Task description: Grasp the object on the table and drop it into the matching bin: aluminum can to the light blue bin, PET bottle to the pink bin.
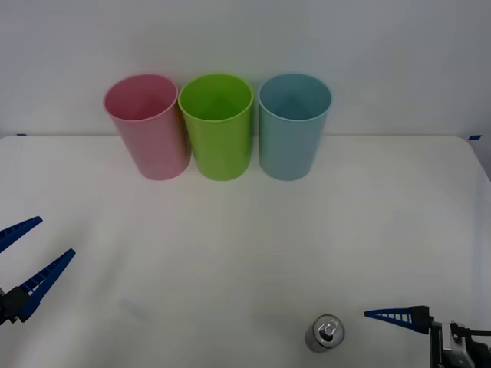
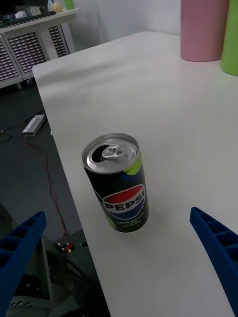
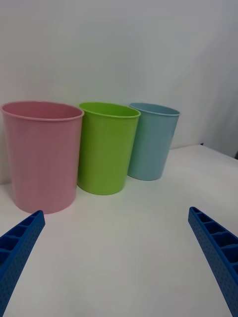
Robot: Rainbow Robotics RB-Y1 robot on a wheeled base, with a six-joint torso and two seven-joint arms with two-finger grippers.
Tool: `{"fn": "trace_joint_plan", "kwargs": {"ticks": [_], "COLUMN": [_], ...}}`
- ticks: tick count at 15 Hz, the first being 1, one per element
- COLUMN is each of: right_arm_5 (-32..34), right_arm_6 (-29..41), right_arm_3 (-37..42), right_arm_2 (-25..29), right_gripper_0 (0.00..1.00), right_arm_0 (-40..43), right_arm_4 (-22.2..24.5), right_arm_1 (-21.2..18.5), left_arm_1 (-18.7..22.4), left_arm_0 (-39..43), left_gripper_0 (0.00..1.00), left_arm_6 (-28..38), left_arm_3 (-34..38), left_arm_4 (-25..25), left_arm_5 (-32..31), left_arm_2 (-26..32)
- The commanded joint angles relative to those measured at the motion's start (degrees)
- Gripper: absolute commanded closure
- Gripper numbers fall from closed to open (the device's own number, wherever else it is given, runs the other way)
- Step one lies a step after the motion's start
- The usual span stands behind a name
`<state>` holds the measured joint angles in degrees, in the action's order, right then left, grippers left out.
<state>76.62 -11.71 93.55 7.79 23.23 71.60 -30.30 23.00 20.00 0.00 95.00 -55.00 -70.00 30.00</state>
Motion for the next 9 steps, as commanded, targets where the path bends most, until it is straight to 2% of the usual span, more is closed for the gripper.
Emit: {"fn": "trace_joint_plan", "kwargs": {"ticks": [1,5,9], "right_arm_5": [0.6,1.3,0.7], "right_arm_6": [-1.4,-4.0,-5.9], "right_arm_3": [-4.8,-9.0,-9.3], "right_arm_2": [-2.1,-3.8,-4.2], "right_gripper_0": [0.00,0.00,0.00], "right_arm_0": [-3.0,-6.1,-6.8], "right_arm_4": [0.0,0.4,2.8], "right_arm_1": [0.3,2.3,5.7], "left_arm_1": [0.0,0.0,0.0], "left_arm_0": [0.0,0.0,0.0], "left_gripper_0": [0.00,0.00,0.00], "left_arm_6": [0.0,0.0,0.0], "left_arm_3": [0.0,0.0,0.0], "left_arm_4": [0.0,0.0,0.0], "left_arm_5": [0.0,0.0,0.0], "left_arm_2": [0.0,0.0,0.0]}}
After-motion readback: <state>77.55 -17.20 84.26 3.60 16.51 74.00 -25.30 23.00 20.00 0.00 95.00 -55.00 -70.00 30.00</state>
